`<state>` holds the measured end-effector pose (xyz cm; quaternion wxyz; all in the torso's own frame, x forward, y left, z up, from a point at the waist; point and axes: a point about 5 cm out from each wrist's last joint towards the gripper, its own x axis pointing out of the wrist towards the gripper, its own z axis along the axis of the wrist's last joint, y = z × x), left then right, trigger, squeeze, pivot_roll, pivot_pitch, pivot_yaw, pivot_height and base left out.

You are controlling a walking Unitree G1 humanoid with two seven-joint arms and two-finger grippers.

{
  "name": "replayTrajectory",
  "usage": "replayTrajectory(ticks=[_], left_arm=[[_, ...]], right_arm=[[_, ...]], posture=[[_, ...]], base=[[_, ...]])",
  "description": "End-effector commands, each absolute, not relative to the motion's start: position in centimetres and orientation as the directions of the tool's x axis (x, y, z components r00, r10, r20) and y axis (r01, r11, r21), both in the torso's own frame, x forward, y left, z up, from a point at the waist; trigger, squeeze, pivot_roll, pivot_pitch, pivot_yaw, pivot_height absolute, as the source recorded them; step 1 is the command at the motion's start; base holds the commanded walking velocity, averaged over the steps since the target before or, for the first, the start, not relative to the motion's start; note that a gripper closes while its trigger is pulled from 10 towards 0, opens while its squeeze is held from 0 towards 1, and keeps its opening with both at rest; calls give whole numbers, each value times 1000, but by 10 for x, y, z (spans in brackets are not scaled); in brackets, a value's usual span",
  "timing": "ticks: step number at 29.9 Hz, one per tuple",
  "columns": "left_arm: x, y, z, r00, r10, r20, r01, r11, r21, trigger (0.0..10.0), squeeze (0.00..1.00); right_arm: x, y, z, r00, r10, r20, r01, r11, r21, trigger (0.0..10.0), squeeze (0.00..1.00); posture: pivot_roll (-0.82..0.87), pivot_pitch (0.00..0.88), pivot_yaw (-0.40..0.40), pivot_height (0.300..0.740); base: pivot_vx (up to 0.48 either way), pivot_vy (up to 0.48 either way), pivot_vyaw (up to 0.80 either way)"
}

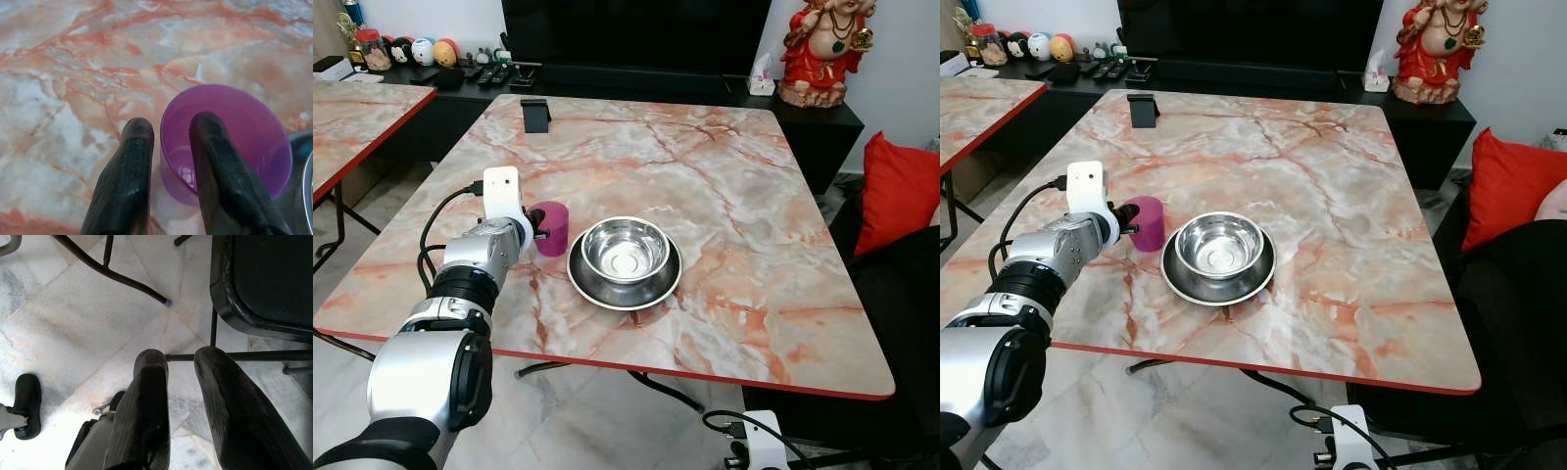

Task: Setting the table

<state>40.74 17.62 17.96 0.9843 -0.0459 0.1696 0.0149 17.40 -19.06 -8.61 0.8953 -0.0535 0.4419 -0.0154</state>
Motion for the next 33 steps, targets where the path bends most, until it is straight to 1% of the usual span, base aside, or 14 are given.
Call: replayTrajectory(ticks=[1,7,8,9,11,12,13,15,17,20,22,25,29,33], left_arm=[[411,173,195,959,12,-284,-35,997,-76,10000,0],[413,169,202,973,-2,-232,-17,997,-81,10000,0],[414,169,214,991,-5,-130,-3,998,-63,10000,0],[413,170,222,998,-11,-59,8,999,-48,10000,0],[411,170,230,999,-18,40,18,1000,6,10000,0],[408,170,234,993,-33,111,26,998,60,10000,0],[408,170,234,993,-33,111,26,998,60,10000,0],[395,162,228,969,-100,228,55,979,195,10000,0],[386,156,224,947,-151,284,84,968,235,10000,0],[378,152,216,934,-172,312,107,971,213,10000,0],[364,151,198,934,-150,323,91,977,192,10000,0],[350,150,184,928,-128,350,73,983,167,10000,0],[342,152,178,928,-127,350,57,978,202,10000,0],[333,161,171,934,-129,334,53,972,230,10000,0]], right_arm=[[171,-192,-88,596,-80,-799,-17,993,-113,10000,0],[171,-192,-88,595,-80,-799,-17,993,-113,10000,0],[170,-193,-88,596,-80,-799,-17,993,-113,10000,0],[170,-193,-88,596,-81,-799,-17,993,-113,10000,0],[170,-192,-88,596,-81,-799,-15,994,-112,10000,0],[170,-192,-88,596,-81,-799,-13,994,-111,10000,0],[170,-192,-88,596,-81,-799,-13,994,-111,10000,0],[169,-192,-88,597,-89,-798,10,995,-104,10000,0],[168,-193,-88,597,-96,-797,18,994,-106,10000,0],[168,-194,-88,597,-101,-796,22,994,-109,10000,0],[166,-195,-89,603,-124,-788,70,992,-102,10000,0],[165,-195,-89,602,-120,-789,58,993,-106,10000,0],[163,-195,-90,600,-120,-791,60,993,-105,10000,0],[161,-194,-91,596,-127,-793,70,992,-106,10000,0]], posture=[[53,0,-48,731],[50,0,-48,731],[50,0,-48,731],[50,0,-48,731],[49,0,-45,731],[49,0,-43,731],[49,0,-43,731],[49,0,-41,731],[46,0,-45,731],[49,0,-47,731],[35,0,-33,731],[32,0,-33,731],[26,0,-29,731],[26,0,-29,731]], base=[[0,0,0],[0,0,0],[0,0,0],[0,0,0],[0,0,0],[0,0,0],[0,0,0],[0,0,0],[0,0,0],[0,0,0],[0,0,0],[0,0,0],[0,0,0],[0,0,0]])
